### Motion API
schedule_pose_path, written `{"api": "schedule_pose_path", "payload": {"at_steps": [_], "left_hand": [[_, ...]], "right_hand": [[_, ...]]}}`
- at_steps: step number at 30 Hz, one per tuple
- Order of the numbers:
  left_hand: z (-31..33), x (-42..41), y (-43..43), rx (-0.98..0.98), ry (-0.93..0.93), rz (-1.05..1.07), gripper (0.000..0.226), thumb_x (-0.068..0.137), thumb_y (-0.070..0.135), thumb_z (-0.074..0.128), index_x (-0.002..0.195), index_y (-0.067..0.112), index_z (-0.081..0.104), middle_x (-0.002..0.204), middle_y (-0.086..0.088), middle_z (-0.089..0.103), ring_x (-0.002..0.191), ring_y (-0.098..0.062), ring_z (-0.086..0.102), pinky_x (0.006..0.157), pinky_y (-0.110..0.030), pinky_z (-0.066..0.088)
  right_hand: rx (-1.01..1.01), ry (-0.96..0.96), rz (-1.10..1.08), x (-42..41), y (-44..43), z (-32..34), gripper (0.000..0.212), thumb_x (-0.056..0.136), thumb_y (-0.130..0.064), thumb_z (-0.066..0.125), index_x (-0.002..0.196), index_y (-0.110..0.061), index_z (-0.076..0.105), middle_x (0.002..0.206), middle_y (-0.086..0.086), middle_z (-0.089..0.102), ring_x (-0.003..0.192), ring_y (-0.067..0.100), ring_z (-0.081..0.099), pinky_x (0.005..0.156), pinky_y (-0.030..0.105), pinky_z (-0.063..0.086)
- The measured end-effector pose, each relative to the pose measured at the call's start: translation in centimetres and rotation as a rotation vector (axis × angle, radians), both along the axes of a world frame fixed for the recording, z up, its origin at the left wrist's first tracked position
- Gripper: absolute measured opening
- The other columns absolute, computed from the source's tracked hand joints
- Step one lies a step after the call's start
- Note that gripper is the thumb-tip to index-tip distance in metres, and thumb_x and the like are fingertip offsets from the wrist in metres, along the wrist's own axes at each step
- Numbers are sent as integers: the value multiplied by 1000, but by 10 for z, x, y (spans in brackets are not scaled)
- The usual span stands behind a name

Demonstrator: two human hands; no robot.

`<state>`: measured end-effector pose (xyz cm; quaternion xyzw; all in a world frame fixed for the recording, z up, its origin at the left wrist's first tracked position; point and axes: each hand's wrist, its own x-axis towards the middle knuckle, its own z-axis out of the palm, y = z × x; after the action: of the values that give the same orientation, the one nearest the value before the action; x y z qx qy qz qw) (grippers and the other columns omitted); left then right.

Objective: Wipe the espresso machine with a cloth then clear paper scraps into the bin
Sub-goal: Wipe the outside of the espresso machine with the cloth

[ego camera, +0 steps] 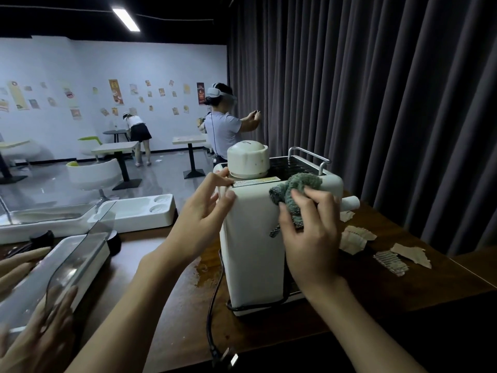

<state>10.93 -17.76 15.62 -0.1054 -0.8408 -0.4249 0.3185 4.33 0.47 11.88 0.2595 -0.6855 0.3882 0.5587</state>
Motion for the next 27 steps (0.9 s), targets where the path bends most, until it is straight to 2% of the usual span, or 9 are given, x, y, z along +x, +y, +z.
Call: {"api": "schedule_pose_path", "payload": {"at_steps": [3,6,9,12,16,19,21,22,27], "left_hand": [[-1,0,4,37,16,1,7,102,45,46,105,43,53,140,32,45,126,25,39,96,4,33],[-1,-1,8,63,20,-1,14,99,51,45,107,41,51,138,38,43,126,24,40,94,2,36],[-2,0,8,76,4,-9,23,94,60,47,108,42,50,136,48,41,128,19,43,102,-12,40],[-3,-2,8,60,-3,27,20,92,63,46,105,48,47,133,52,40,129,17,43,107,-25,38],[-3,-2,12,39,18,44,13,94,61,45,103,51,46,135,47,41,123,25,42,104,-18,38],[-3,-1,14,33,32,44,3,101,51,47,104,50,46,141,36,40,120,29,41,95,1,37],[-3,-1,15,34,34,44,3,101,45,46,104,46,46,141,33,41,117,32,40,89,7,34],[-3,0,15,36,35,46,4,100,44,46,104,44,46,140,33,41,116,33,40,87,8,33],[-2,1,15,33,38,47,3,100,44,46,103,44,45,138,36,40,111,37,39,82,10,31]], "right_hand": [[155,87,29,10,-13,-9,24,88,-10,71,109,1,69,104,18,64,98,33,58,92,38,49],[277,152,42,2,0,-10,24,89,-10,70,111,0,70,106,19,65,96,35,61,88,44,52],[166,98,9,-15,22,-10,25,88,-8,71,111,1,70,104,21,63,95,37,61,86,47,53],[-47,-44,-11,-28,40,-11,26,88,-10,70,112,1,68,106,19,60,100,32,61,85,41,55],[-76,-72,-24,-23,30,-23,25,87,-10,72,110,-1,70,106,16,60,99,28,60,85,37,53],[135,19,11,-18,28,-36,26,85,-8,71,110,-1,70,108,13,55,96,34,61,86,42,53],[226,67,20,-26,39,-36,26,87,-9,70,112,0,70,109,14,54,96,35,62,85,44,54],[207,62,12,-30,44,-34,26,88,-9,68,112,0,69,109,15,56,97,34,61,85,42,54],[-158,-109,-6,-29,37,-30,27,85,-9,74,111,-1,69,110,16,57,106,20,55,89,30,52]]}}
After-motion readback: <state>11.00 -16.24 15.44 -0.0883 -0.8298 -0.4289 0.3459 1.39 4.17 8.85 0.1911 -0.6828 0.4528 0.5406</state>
